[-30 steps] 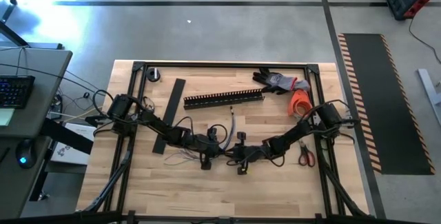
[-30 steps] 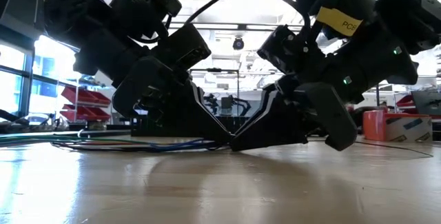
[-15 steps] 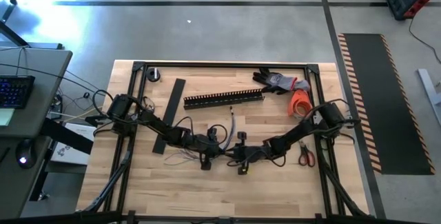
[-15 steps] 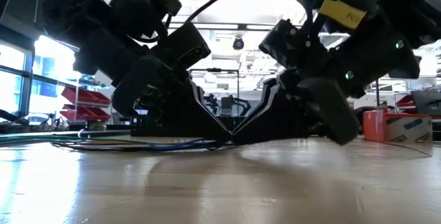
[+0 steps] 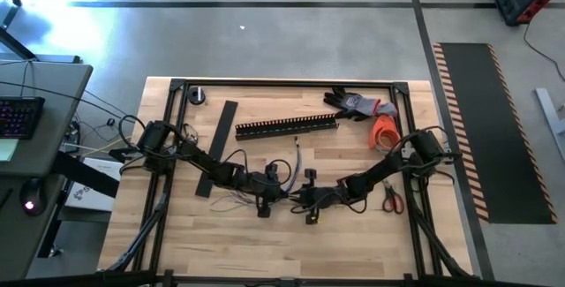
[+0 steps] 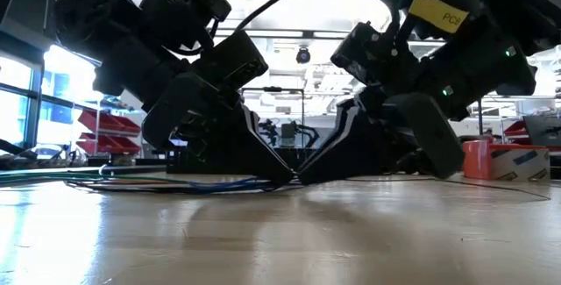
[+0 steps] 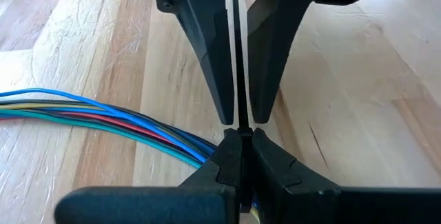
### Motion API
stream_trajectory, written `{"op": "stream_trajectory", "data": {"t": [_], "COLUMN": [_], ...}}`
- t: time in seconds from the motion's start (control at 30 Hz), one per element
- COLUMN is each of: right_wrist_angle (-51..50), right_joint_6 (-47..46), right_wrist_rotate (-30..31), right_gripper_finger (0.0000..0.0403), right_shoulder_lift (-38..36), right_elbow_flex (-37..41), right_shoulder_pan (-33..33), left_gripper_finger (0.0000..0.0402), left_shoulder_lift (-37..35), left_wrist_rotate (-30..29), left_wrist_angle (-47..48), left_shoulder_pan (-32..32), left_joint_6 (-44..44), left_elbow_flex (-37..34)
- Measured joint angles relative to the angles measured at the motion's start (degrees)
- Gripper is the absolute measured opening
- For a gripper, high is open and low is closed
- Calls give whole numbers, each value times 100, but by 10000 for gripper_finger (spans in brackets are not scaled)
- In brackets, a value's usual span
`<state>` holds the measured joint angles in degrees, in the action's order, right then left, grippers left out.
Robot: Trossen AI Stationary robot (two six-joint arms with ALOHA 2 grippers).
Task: Ziptie cables
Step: Wrap the cables together using a zip tie
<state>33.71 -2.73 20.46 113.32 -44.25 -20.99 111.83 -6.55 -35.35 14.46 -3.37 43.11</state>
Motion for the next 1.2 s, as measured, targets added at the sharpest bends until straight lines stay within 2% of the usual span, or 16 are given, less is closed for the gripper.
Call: {"op": "stream_trajectory", "data": {"t": [0.53, 0.77, 0.9, 1.2], "right_wrist_angle": [82, 81, 49, -524], "right_joint_6": [-122, -122, -161, -1065], "right_wrist_rotate": [-11, -144, -130, 429], "right_gripper_finger": [56, 6, 3, 1], "right_shoulder_lift": [4, 4, 7, 4], "right_elbow_flex": [7, 7, 7, -15], "right_shoulder_pan": [37, 37, 48, -194], "left_gripper_finger": [0, 0, 0, 0], "left_shoulder_lift": [2, 7, 7, 17], "left_wrist_rotate": [2, 4, 2, -29], "left_wrist_angle": [-51, -51, -51, -57], "left_shoulder_pan": [0, 0, 0, -9], "left_joint_6": [-3, -5, -5, -1], "left_elbow_flex": [0, -2, -2, -2]}}
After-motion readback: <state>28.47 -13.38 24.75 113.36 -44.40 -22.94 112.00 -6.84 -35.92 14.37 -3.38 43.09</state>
